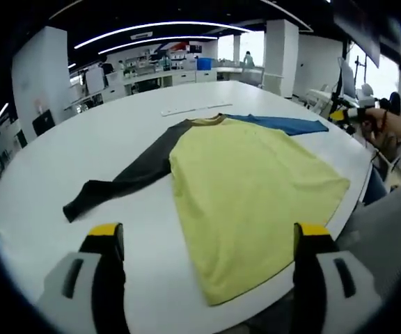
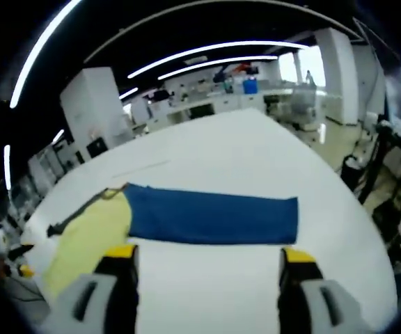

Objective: Fold the garment on the visible template until the final outline fits inside the template.

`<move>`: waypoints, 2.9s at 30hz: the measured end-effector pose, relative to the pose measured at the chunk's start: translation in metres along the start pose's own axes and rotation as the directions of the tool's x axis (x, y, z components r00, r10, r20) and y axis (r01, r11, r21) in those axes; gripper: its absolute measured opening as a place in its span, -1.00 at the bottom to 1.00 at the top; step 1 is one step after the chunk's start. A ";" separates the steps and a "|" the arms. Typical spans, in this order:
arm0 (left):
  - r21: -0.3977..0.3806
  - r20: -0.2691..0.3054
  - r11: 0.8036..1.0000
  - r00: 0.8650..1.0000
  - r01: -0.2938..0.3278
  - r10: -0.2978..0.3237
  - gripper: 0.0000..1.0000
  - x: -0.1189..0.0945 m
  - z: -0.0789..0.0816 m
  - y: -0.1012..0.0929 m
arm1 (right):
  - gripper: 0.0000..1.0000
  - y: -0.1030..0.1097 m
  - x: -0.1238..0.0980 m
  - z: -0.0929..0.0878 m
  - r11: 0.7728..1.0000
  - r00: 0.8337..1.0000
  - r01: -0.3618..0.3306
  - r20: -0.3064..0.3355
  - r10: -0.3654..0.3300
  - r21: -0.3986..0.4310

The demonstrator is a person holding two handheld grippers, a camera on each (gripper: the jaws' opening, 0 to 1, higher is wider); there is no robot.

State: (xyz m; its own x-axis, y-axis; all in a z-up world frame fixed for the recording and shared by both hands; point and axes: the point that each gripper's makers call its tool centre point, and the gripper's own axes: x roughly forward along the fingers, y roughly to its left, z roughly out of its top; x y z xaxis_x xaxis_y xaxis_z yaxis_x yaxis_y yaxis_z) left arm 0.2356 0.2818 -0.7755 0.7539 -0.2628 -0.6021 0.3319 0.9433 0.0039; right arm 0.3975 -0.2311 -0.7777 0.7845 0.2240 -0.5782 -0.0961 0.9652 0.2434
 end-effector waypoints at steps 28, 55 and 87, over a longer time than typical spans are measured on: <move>0.028 0.065 0.998 0.997 -0.050 0.048 0.91 -0.004 0.012 0.011 | -0.44 -0.089 0.037 -0.026 0.944 0.943 0.325 -0.090 -0.320 0.057; 0.016 0.015 0.997 0.997 -0.072 0.072 0.75 -0.007 -0.001 0.018 | -1.00 -0.084 0.039 -0.026 0.931 0.951 0.307 -0.109 -0.290 0.200; 0.008 0.041 0.998 0.997 -0.060 0.060 0.79 -0.010 0.005 0.017 | -1.00 0.031 0.049 0.060 0.994 0.992 -0.076 0.109 0.066 0.085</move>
State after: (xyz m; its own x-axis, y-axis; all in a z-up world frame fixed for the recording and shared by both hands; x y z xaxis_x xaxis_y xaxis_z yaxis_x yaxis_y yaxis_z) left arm 0.2365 0.2994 -0.7653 0.7952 -0.2137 -0.5674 0.2900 0.9559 0.0464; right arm 0.4697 -0.1983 -0.7511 0.8385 0.2715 -0.4724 -0.1032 0.9305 0.3515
